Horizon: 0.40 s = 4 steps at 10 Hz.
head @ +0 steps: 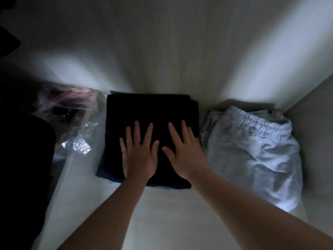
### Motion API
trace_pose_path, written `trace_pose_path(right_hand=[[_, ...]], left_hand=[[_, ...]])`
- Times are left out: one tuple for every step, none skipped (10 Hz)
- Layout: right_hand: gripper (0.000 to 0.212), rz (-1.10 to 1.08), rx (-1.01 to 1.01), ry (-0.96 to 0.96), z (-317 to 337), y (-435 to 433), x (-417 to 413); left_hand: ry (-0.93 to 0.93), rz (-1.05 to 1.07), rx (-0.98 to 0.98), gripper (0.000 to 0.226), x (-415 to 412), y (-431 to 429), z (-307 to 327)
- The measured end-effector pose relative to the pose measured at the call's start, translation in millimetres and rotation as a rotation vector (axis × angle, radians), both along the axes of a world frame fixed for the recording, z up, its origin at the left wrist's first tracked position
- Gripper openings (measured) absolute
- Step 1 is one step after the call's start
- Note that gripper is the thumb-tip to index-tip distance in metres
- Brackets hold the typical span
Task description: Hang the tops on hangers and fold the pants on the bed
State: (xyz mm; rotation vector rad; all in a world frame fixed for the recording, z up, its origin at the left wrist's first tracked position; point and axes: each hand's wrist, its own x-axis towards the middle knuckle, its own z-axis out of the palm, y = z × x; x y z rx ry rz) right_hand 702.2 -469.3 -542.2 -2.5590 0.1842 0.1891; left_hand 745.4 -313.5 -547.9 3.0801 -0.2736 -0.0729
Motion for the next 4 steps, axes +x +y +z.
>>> trace_pose_path(right_hand=[[0.074,0.008,0.004,0.059,8.4,-2.4,-6.5],[0.078,0.012,-0.057,0.087,13.8,-4.7,-28.7],[0.084,0.022,-0.091,0.156,17.1,-12.0,-70.7],[0.083,0.03,-0.116,0.191,20.0,-14.7,-110.0]], left_hand=[[0.063,0.018,-0.006,0.059,-3.7,-3.4,8.1],[0.108,0.071,-0.078,0.061,-19.9,-13.6,16.8],[0.114,0.052,-0.15,0.063,-63.8,-22.5,19.4],[0.125,0.019,-0.178,0.072,-115.9,-19.8,12.8]])
